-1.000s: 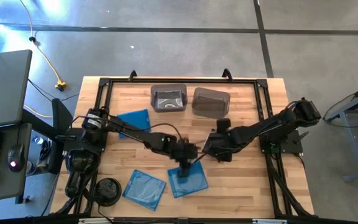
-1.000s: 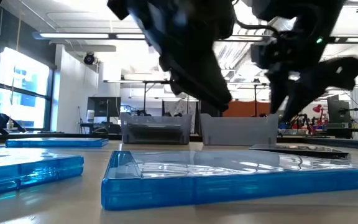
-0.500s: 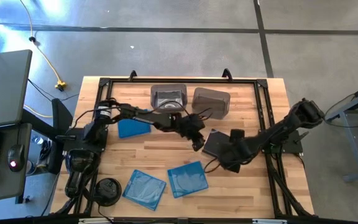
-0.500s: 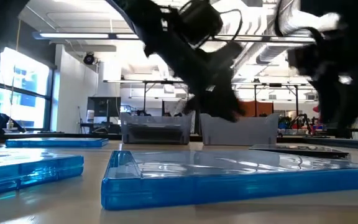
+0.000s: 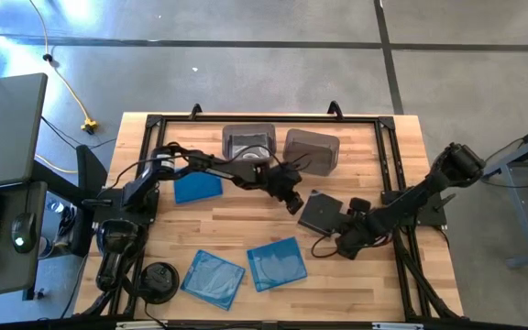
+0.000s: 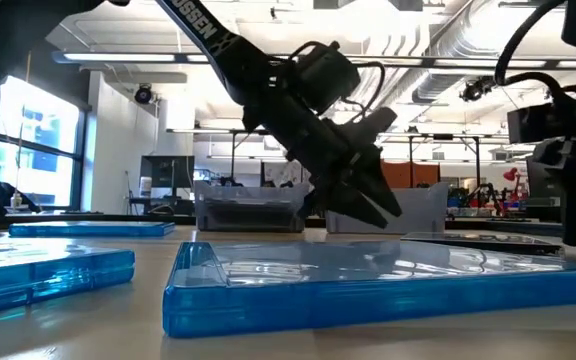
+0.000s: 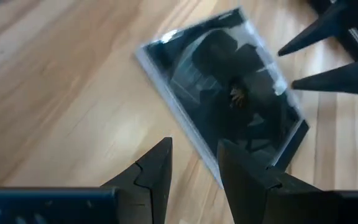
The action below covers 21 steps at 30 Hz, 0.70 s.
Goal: Pick & place jewel cases by type
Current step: Put the black CD case into the left black bin
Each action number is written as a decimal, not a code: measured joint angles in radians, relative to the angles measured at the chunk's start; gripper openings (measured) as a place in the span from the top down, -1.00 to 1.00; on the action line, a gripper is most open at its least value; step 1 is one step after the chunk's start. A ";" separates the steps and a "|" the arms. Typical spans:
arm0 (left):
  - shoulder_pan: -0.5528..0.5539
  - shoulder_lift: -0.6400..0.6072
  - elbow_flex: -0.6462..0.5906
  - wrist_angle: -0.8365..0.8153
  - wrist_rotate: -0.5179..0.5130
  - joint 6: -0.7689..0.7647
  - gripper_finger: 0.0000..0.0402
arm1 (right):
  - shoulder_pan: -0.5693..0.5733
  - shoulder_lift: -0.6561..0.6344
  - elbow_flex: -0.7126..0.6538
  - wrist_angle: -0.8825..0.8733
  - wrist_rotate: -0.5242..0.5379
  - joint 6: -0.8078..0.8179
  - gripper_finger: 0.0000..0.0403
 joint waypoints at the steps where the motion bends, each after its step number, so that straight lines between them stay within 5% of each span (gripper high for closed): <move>1: 0.000 0.002 -0.003 -0.001 0.006 -0.012 0.37 | 0.000 0.000 -0.002 0.008 0.015 0.001 0.02; 21: 0.000 0.050 -0.002 0.078 0.103 -0.071 0.37 | -0.068 0.001 -0.013 0.099 0.109 -0.177 0.02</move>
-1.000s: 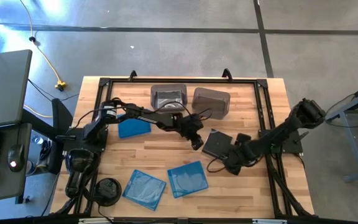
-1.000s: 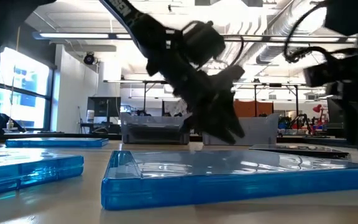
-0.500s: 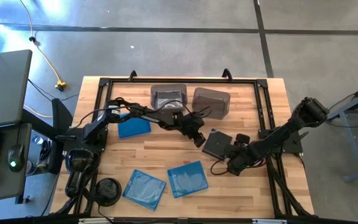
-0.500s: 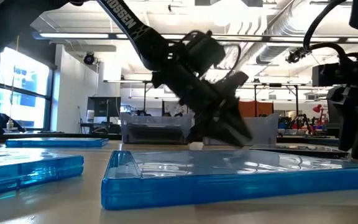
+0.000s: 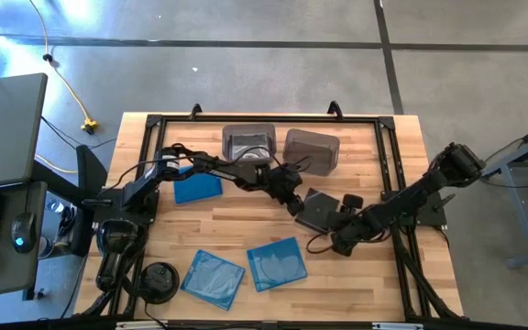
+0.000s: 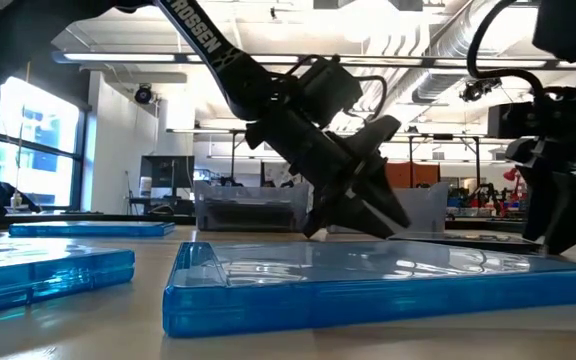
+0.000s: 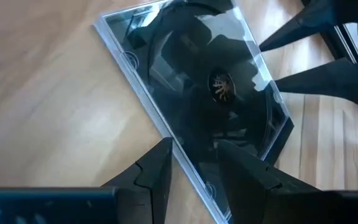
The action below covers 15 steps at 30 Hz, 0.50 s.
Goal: Pick & place jewel cases by type
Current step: Put the black CD case into the left black bin
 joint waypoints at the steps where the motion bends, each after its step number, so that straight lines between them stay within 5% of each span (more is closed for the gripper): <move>1: 0.000 0.000 0.000 -0.004 -0.001 0.000 0.37 | -0.005 0.000 0.000 0.005 0.002 -0.008 0.02; 15: 0.004 -0.009 0.006 -0.137 0.068 0.004 0.37 | 0.011 0.005 -0.005 0.146 0.077 -0.014 0.02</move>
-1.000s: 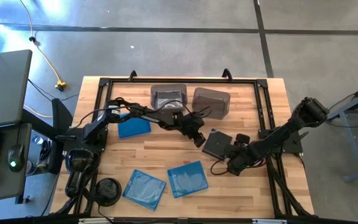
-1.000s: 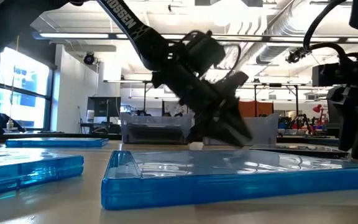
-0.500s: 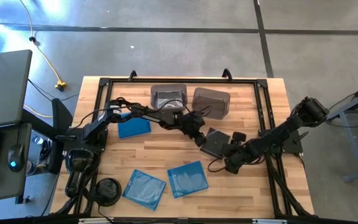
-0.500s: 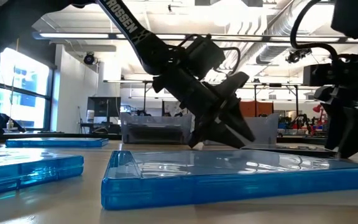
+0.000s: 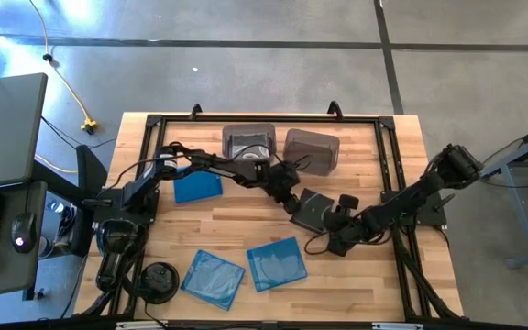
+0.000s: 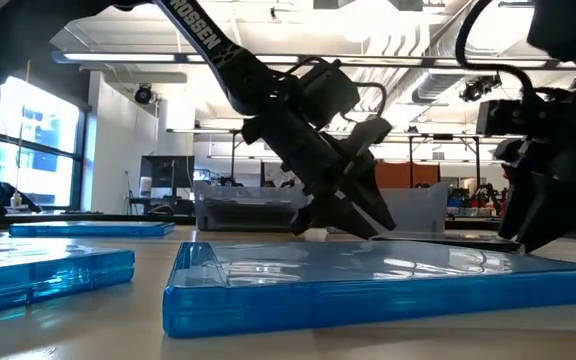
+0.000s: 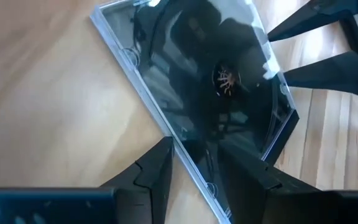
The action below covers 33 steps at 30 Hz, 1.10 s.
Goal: Pick & place jewel cases by type
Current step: Put the black CD case into the left black bin
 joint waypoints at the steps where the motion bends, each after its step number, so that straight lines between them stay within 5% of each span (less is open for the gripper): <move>1: 0.000 0.000 0.001 -0.021 0.016 0.000 0.37 | 0.012 0.000 0.000 0.017 0.002 0.001 0.02; 10: -0.004 0.003 0.000 -0.072 0.121 -0.027 0.37 | 0.080 0.000 0.006 0.349 -0.036 -0.121 0.02; 17: -0.008 0.004 -0.003 -0.083 0.129 -0.002 0.37 | 0.110 -0.001 0.005 0.247 -0.052 -0.159 0.02; 25: -0.007 0.004 -0.004 -0.085 0.091 0.000 0.37 | 0.187 -0.004 0.005 -0.005 -0.032 0.209 0.02; 33: -0.007 0.004 -0.005 -0.071 0.070 -0.001 0.37 | 0.152 -0.005 -0.129 0.260 0.027 0.332 0.02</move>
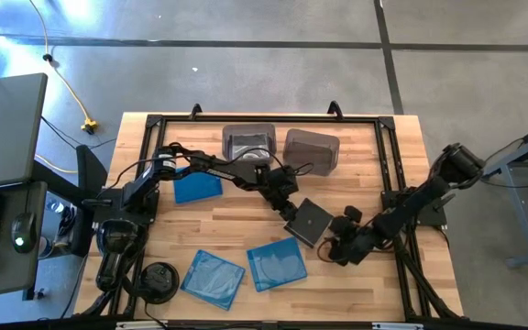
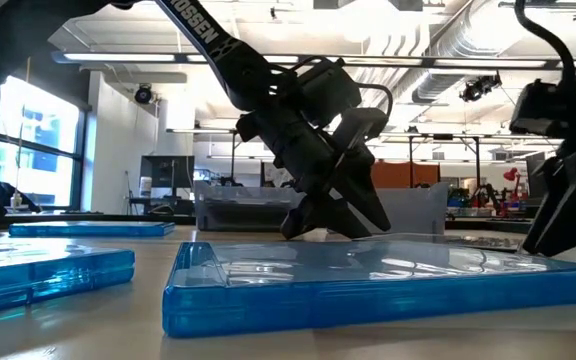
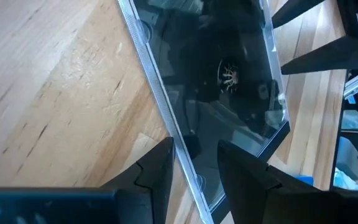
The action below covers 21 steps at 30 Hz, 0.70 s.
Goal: Pick & place jewel cases by type
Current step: Put the black CD case into the left black bin
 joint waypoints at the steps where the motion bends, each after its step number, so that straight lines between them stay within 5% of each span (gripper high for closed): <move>1: 0.000 0.000 0.000 0.000 0.003 0.001 0.37 | -0.006 -0.001 -0.015 0.015 0.004 -0.001 0.02; 14: 0.010 -0.015 -0.006 0.054 0.060 0.028 0.37 | -0.015 0.004 -0.066 0.182 0.079 -0.227 0.02; 21: 0.021 -0.039 -0.006 0.037 -0.020 0.080 0.37 | 0.024 0.008 -0.065 0.210 0.131 -0.212 0.02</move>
